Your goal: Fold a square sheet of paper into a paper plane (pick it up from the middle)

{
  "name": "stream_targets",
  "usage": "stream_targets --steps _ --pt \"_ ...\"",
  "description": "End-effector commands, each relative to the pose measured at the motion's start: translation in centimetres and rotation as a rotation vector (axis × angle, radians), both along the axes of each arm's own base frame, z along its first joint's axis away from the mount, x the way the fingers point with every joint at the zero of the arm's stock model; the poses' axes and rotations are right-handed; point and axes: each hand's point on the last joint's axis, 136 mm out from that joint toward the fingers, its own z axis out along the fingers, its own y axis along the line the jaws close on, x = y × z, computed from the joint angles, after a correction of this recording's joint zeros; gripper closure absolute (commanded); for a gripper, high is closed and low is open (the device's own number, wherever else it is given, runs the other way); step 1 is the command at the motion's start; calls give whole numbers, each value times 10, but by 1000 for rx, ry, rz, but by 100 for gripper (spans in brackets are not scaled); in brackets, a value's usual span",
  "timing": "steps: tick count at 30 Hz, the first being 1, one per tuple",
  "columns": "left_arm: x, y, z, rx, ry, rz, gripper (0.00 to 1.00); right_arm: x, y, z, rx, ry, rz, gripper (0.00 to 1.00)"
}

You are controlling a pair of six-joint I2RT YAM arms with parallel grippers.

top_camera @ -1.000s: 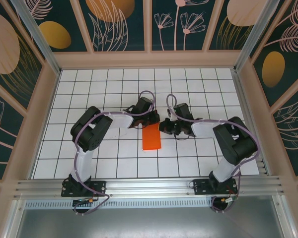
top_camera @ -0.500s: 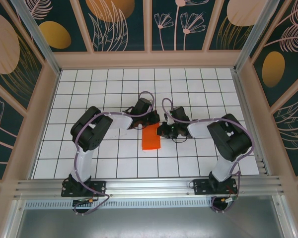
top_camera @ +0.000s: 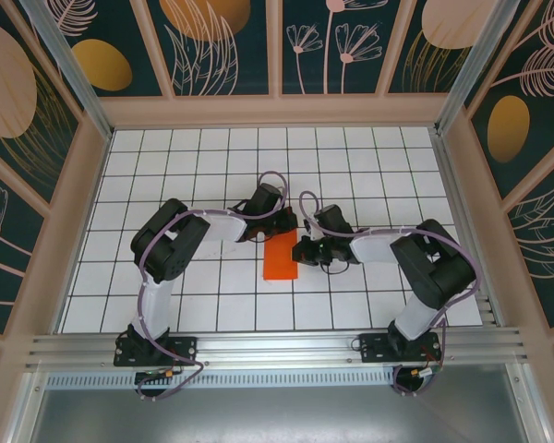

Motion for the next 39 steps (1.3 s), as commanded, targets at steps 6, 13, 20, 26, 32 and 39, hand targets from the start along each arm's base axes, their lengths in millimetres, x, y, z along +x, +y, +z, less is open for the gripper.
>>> stream_targets --steps 6,13,20,26,32,39 --pt "-18 28 -42 131 98 44 96 -79 -30 -30 -133 233 67 92" --pt "-18 29 -42 136 97 47 96 -95 -37 -33 -152 258 65 92" --pt "-16 26 -37 126 86 41 95 -100 -40 -28 -174 254 74 91" --pt "-16 22 -31 101 83 31 95 -83 -38 -7 -174 166 57 91" --pt "-1 10 40 -9 -22 35 69 -30 -35 41 -147 -62 -53 84" --pt "6 50 102 -34 -131 152 47 23 -22 60 -166 -202 -100 73"
